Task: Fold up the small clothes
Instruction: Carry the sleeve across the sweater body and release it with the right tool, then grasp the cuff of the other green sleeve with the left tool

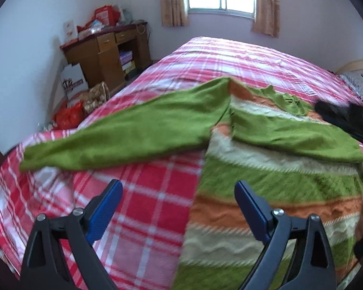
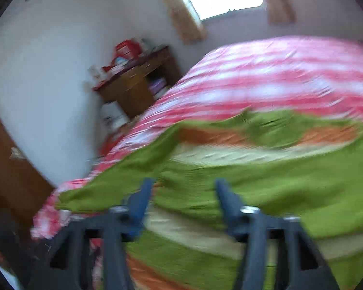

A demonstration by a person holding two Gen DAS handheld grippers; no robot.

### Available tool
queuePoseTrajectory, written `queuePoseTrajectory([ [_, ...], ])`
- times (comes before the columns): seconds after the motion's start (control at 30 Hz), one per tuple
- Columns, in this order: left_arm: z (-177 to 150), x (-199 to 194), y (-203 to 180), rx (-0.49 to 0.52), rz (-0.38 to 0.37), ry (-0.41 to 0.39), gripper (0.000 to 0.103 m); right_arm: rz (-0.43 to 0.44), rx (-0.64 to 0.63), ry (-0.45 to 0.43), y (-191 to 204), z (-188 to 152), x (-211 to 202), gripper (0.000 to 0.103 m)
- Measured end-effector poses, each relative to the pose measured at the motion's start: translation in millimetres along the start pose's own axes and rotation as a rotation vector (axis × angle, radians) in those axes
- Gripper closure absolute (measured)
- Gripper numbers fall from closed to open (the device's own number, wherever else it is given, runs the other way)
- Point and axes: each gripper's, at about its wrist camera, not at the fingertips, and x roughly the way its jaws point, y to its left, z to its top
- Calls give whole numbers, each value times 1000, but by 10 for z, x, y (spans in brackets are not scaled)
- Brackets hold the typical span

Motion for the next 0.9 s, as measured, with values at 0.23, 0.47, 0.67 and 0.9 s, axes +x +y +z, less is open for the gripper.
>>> queuePoseTrajectory([
  [0.23, 360, 262, -481, 32, 4, -41, 7, -287, 82, -17, -1113, 29, -502, 72],
  [0.47, 495, 830, -703, -21, 89, 59, 7, -362, 142, 47, -1794, -356, -521, 73],
  [0.67, 406, 891, -603, -63, 87, 56, 3, -411, 70, 23, -1705, -416, -487, 70],
  [0.9, 327, 680, -394, -65, 95, 52, 3, -383, 62, 5, -1660, -428, -516, 62],
])
